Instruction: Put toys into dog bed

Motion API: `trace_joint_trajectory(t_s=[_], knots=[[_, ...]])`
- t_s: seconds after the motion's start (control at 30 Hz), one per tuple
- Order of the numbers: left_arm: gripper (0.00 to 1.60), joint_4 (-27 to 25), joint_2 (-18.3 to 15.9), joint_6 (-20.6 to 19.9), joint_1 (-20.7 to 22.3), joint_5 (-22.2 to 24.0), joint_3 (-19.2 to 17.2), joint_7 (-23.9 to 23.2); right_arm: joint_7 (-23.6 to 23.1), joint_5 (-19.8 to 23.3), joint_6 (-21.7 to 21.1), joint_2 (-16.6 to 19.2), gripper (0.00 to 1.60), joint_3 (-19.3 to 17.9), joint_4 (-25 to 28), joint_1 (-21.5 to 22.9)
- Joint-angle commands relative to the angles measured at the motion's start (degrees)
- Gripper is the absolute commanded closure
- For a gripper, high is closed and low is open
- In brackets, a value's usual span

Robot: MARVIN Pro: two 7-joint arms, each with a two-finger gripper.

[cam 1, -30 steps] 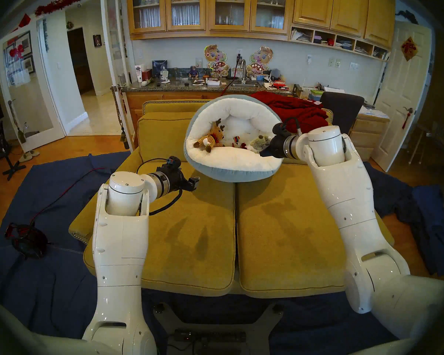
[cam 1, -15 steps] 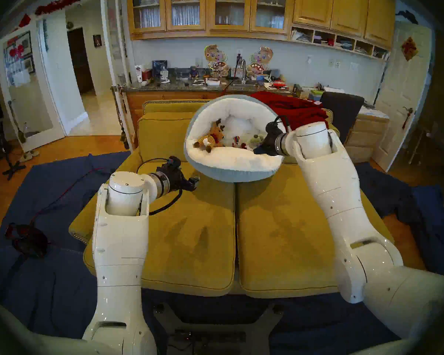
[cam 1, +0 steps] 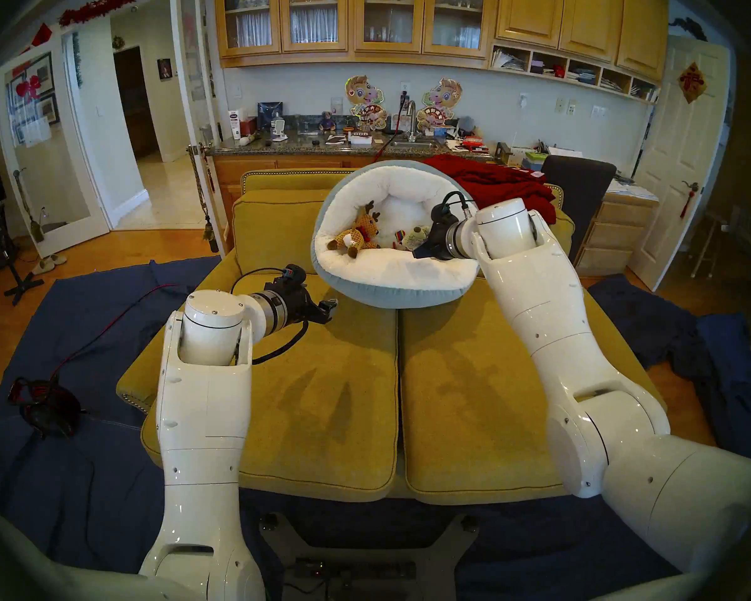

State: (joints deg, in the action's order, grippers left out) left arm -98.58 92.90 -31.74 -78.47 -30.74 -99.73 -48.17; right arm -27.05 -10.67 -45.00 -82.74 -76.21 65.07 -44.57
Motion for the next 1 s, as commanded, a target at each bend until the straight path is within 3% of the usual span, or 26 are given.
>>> trace_joint_trajectory(t_s=[0.0, 0.97], knots=[[0.00, -1.51, 0.00, 0.35, 1.88, 0.26, 0.03, 0.12, 0.65, -0.93, 1.41, -1.71, 1.60, -0.12, -2.88, 7.00], [0.00, -1.36, -0.01, 0.34, 1.77, 0.24, 0.05, 0.15, 2.66, -3.79, 5.63, -6.66, 1.60, -0.10, -18.02, 15.12]])
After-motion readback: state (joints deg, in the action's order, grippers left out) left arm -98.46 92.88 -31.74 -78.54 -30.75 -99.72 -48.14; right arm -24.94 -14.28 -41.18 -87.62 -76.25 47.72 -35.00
